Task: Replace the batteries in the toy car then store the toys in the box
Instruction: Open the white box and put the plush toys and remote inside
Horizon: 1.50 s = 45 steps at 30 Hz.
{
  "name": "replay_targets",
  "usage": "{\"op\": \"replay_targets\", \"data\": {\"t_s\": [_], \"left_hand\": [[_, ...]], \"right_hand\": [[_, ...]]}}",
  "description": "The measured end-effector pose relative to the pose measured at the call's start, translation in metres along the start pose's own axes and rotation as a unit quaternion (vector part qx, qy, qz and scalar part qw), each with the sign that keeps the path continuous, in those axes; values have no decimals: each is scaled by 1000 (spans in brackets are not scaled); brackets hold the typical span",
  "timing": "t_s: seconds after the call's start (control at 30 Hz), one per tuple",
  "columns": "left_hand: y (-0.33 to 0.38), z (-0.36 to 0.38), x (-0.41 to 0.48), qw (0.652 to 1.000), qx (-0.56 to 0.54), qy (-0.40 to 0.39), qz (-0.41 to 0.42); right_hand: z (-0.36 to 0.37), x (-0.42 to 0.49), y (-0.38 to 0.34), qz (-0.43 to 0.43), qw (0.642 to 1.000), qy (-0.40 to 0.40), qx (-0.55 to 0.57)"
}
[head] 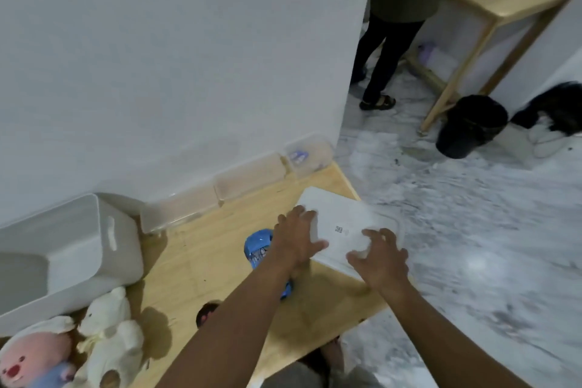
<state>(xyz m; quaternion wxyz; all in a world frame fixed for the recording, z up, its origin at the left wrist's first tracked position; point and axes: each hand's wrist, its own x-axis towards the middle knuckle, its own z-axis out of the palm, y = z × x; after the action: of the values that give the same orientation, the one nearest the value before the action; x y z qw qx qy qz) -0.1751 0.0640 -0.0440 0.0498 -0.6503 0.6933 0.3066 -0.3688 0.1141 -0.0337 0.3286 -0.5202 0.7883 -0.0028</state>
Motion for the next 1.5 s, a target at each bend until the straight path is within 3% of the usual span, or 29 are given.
{"op": "replay_targets", "data": {"t_s": [0.13,0.3,0.47,0.67,0.8,0.9,1.07,1.17,1.27,1.5], "left_hand": [[1,10,2,999,25,-15,36],[-13,-7,-29,997,-27,66,21],[-71,-46,-87,983,-78,163,-34],[-175,-76,-189,950,-99,272,-114],[-250,-71,-261,924,-106,313,-191],[-292,-62,-299,903,-108,311,-276],[-331,-43,-317,877,-140,233,-397],[-350,-24,-310,872,-215,208,-387],[-366,-13,-304,860,-273,237,-362],[-384,-7,-306,873,-198,285,-342]], "right_hand": [[13,-7,18,1,998,-27,-65],[7,-15,-2,-76,983,22,-166],[15,-41,-88,-256,953,38,-161],[75,-118,-202,-367,924,-58,-91],[132,-170,-251,-341,924,-166,-51],[167,-197,-272,-323,924,-197,-52],[221,-217,-297,-318,921,-209,-84],[250,-217,-302,-295,924,-218,-105],[270,-216,-301,-276,938,-182,-108],[274,-223,-299,-263,954,-125,-68]]}}
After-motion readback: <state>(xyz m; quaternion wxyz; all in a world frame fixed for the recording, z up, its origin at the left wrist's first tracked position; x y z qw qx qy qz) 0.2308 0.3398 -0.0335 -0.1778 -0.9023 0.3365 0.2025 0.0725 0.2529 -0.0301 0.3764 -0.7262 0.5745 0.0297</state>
